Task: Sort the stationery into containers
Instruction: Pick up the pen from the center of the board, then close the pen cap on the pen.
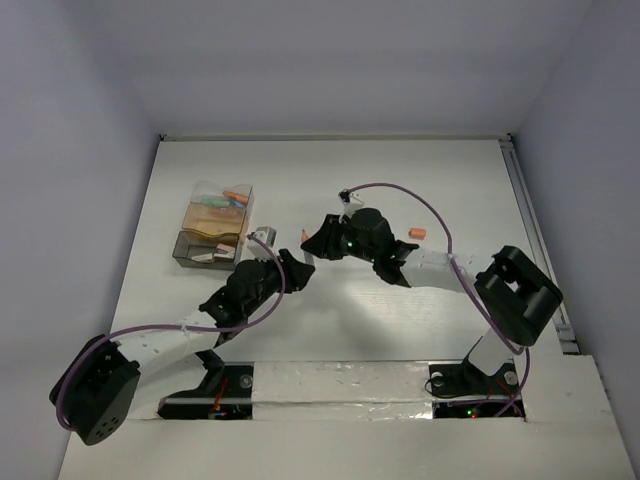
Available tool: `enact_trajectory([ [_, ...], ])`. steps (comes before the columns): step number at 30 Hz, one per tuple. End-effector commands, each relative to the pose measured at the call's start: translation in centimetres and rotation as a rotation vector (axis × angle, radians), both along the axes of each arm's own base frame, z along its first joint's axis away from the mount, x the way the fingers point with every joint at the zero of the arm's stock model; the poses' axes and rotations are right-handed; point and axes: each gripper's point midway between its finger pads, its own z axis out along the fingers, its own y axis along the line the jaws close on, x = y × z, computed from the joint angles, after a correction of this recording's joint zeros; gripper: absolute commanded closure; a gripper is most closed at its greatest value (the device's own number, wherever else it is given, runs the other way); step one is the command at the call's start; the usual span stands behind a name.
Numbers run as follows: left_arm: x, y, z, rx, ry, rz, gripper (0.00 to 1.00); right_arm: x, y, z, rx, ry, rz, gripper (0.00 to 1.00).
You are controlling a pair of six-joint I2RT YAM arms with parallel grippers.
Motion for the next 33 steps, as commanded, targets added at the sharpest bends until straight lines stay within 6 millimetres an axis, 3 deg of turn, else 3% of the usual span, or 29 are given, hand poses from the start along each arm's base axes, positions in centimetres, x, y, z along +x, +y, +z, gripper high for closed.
enact_trajectory([
  [1, 1.2, -0.9, 3.4, -0.064, -0.096, 0.0, 0.62, -0.6, 1.4, 3.4, 0.101, -0.059, 0.033, 0.98],
  [15, 2.1, -0.7, 3.3, -0.034, -0.107, 0.029, 0.76, -2.2, 2.7, 3.4, 0.118, -0.048, 0.078, 0.98],
  [16, 2.1, -0.6, 3.4, -0.034, -0.109, 0.032, 0.77, -2.2, 2.7, 3.4, 0.118, -0.048, 0.078, 0.98],
  [19, 2.1, -0.4, 3.5, -0.032, -0.11, 0.043, 0.97, -2.2, 2.7, 3.1, 0.113, -0.041, 0.077, 0.98],
  [24, 2.1, -0.2, 3.6, -0.02, -0.109, 0.045, 1.0, -2.0, 2.5, 2.9, 0.106, -0.041, 0.059, 0.97],
  [27, 1.9, 0.1, 3.8, -0.014, -0.117, 0.048, 1.0, -1.6, 1.9, 2.9, 0.086, -0.052, 0.027, 0.86],
  [28, 1.8, 0.3, 3.6, -0.002, -0.113, 0.05, 1.0, -1.6, 1.8, 2.9, 0.082, -0.053, 0.02, 0.68],
  [31, 1.5, 1.0, 4.1, 0.018, -0.128, 0.058, 1.0, -0.2, -0.4, 4.0, 0.095, -0.068, -0.04, 0.4],
  [33, 1.3, 1.5, 4.1, 0.032, -0.132, 0.069, 1.0, 0.8, -2.6, 4.5, 0.098, -0.077, -0.087, 0.33],
])
